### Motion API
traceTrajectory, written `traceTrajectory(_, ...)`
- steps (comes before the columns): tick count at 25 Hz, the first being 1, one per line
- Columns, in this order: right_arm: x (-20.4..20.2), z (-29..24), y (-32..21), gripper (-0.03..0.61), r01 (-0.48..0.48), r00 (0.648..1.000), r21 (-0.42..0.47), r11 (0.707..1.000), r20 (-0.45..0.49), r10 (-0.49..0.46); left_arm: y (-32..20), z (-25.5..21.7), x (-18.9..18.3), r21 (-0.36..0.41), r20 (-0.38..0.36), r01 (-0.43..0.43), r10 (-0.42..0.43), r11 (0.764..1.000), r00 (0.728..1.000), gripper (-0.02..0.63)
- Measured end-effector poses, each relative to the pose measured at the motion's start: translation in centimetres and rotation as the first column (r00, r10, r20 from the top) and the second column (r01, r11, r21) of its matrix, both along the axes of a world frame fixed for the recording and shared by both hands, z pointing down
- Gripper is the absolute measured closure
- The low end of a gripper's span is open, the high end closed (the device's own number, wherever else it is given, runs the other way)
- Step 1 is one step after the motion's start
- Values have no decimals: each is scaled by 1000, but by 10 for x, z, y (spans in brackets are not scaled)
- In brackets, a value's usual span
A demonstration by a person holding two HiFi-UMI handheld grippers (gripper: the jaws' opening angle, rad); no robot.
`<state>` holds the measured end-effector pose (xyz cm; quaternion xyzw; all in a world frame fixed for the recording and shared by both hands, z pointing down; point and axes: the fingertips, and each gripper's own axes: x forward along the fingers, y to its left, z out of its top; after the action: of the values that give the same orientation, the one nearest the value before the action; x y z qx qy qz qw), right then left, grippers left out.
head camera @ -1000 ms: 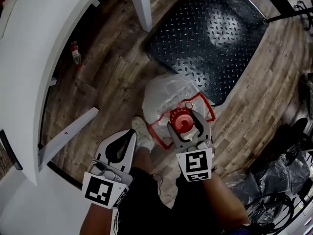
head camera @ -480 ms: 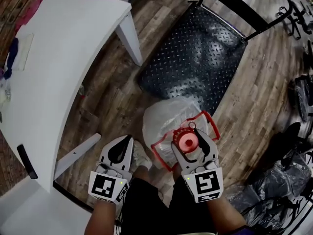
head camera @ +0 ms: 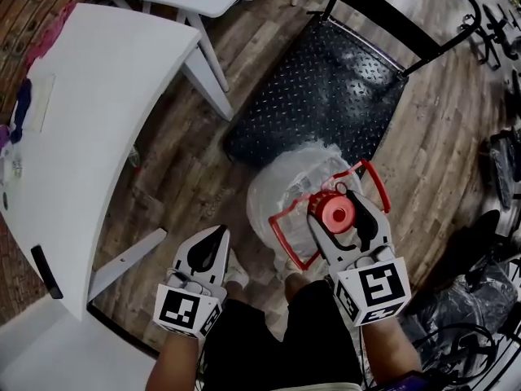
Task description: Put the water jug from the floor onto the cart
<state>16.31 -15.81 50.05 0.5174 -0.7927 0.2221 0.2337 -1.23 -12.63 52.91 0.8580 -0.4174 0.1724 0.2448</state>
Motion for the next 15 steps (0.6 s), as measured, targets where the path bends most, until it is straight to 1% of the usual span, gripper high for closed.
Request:
traceTrajectory(5,11,-22,-13,264,7,1000,34,999,2,-7,3,4,7,-21,1,12,-12,1000,1000,615)
traceTrajectory(10,35,-36,-40,264,-23,1000,61,998,2,23,-4,0,12,-18,-6,23,-24,1000,1000,615)
traceTrajectory(15,53,-32,-64,264,-30,999,93,995,-34,33,-6,6,18,-27,-2,28,-28,999,1000,615)
